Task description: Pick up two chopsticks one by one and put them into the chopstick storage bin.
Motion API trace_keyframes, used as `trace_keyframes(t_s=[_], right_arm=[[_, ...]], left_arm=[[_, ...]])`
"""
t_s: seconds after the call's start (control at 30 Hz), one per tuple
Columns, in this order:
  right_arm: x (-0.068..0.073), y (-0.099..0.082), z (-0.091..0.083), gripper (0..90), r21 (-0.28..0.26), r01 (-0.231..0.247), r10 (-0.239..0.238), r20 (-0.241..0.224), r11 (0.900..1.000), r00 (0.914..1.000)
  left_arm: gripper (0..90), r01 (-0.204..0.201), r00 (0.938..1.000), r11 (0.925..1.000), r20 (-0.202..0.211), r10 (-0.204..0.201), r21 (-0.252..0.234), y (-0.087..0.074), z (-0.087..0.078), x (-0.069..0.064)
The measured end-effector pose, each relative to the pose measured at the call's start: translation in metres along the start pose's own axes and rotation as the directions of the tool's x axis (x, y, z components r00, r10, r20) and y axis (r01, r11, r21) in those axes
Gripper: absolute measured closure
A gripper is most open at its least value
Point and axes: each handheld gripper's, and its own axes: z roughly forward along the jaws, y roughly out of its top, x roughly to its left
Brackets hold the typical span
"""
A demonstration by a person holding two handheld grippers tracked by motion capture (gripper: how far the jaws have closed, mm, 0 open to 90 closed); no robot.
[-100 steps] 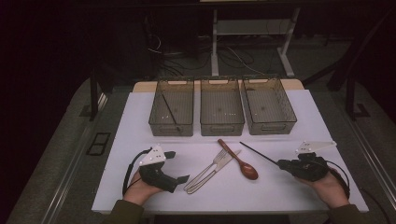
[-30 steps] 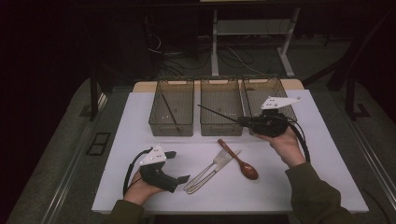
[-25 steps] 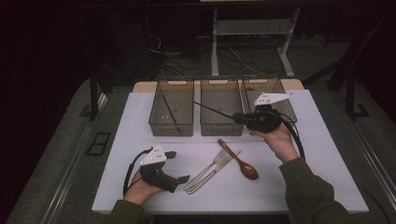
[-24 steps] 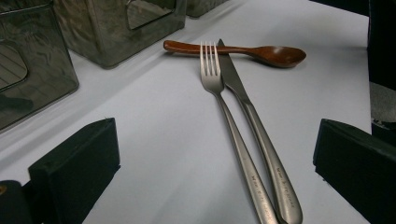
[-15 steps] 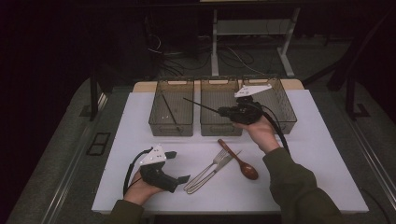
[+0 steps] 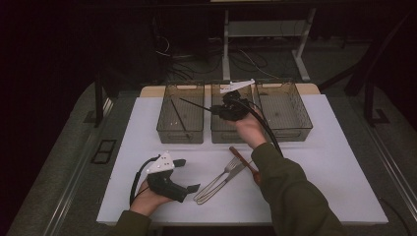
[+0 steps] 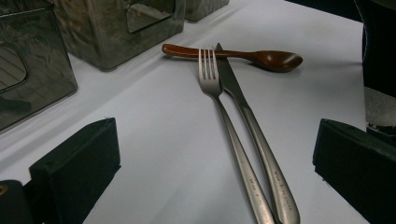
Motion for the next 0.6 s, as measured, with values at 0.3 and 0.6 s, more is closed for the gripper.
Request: trace_keyframes(t_s=[0.3, 0.6], right_arm=[[0.006, 0.012, 0.035, 84.8, 0.030, -0.022, 0.021, 0.024, 0.9993, 0.9995], [0.014, 0.020, 0.075, 84.8, 0.102, -0.014, 0.008, 0.062, 0.9947, 0.9981]], left_arm=[[0.0, 0.011, 0.9999, 0.9998, 0.007, -0.011, -0.018, 0.001, 0.001, 0.000], [0.0, 0.007, 0.9999, 0.9998, 0.014, -0.007, -0.018, 0.001, 0.000, 0.001]])
